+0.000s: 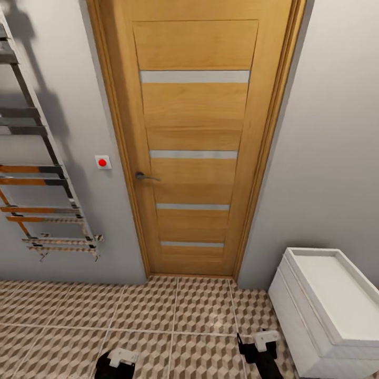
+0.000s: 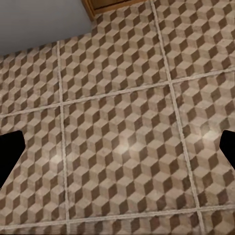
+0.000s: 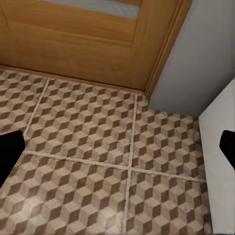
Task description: Take the four mousetraps from the cabinet in the bathroom and place them on the bathroom floor. Make sure all four end up on the same floor surface, and ensure that at least two of them are either under or directly next to the same bathroom sink.
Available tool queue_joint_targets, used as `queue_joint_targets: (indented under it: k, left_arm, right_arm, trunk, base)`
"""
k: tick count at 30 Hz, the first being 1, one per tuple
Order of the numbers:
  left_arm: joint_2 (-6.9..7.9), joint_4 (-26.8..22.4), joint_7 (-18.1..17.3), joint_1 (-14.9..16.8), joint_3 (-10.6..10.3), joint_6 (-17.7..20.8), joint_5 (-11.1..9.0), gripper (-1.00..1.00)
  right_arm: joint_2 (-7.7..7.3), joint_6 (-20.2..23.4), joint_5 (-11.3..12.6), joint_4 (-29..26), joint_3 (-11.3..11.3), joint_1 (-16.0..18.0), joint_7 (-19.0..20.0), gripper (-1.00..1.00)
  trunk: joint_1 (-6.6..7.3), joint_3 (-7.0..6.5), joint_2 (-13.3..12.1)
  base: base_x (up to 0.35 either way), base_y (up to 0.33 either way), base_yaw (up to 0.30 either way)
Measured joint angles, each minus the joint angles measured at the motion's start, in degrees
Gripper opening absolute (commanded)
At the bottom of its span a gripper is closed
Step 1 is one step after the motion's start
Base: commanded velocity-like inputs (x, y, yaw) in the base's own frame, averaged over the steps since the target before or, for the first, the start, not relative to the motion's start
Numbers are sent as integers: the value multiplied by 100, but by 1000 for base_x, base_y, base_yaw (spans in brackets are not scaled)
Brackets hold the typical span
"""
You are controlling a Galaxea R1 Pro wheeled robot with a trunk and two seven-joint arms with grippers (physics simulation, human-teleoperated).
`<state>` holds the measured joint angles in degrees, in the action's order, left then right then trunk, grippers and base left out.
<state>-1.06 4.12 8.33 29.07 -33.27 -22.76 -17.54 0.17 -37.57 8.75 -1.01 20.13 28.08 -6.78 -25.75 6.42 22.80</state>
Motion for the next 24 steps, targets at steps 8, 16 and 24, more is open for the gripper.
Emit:
queue_joint_targets:
  k: [8, 16, 24]
  left_arm:
    - [0, 0, 0, 0, 0, 0, -1, 100]
    - [0, 0, 0, 0, 0, 0, -1, 100]
    - [-24, 0, -2, 0, 0, 0, 0, 100]
  right_arm:
    - [0, 0, 0, 0, 0, 1, 0, 100]
    - [0, 3, 0, 0, 0, 2, 0, 100]
    - [3, 4, 0, 0, 0, 0, 0, 100]
  trunk:
    - [0, 0, 0]
    - [0, 0, 0]
    - [0, 0, 0]
  base:
    - [0, 0, 286]
    - [0, 0, 286]
    - [0, 0, 286]
